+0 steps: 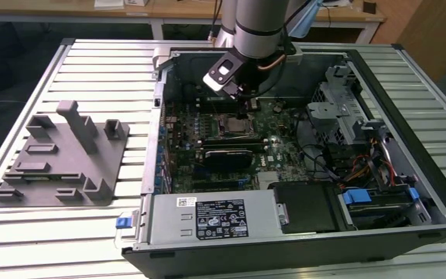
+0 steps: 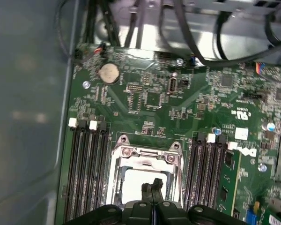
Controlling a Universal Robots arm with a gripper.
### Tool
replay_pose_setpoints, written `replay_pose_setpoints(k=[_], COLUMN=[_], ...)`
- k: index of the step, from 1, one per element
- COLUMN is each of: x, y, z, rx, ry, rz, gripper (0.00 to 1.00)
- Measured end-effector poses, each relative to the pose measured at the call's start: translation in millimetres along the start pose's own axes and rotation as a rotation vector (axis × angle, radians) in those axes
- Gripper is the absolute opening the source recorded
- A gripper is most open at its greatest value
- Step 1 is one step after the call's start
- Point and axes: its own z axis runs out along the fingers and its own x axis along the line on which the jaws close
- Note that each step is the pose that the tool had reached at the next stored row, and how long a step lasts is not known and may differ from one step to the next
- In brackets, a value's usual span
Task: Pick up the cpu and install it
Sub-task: 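Close the cpu cover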
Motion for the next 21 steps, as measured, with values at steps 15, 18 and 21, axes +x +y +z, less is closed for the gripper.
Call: replay_pose_setpoints(k=[15,18,21], x=[0.0,0.0,0.0], y=[0.0,0.0,0.0], z=[0.1,0.1,0.2], rx=[0.0069,0.0083,0.0097], ry=[-0.0044,-0.0053,-0.0061], rz=[-0.272,-0.328,-0.382], gripper=[0.11,0.11,0.11])
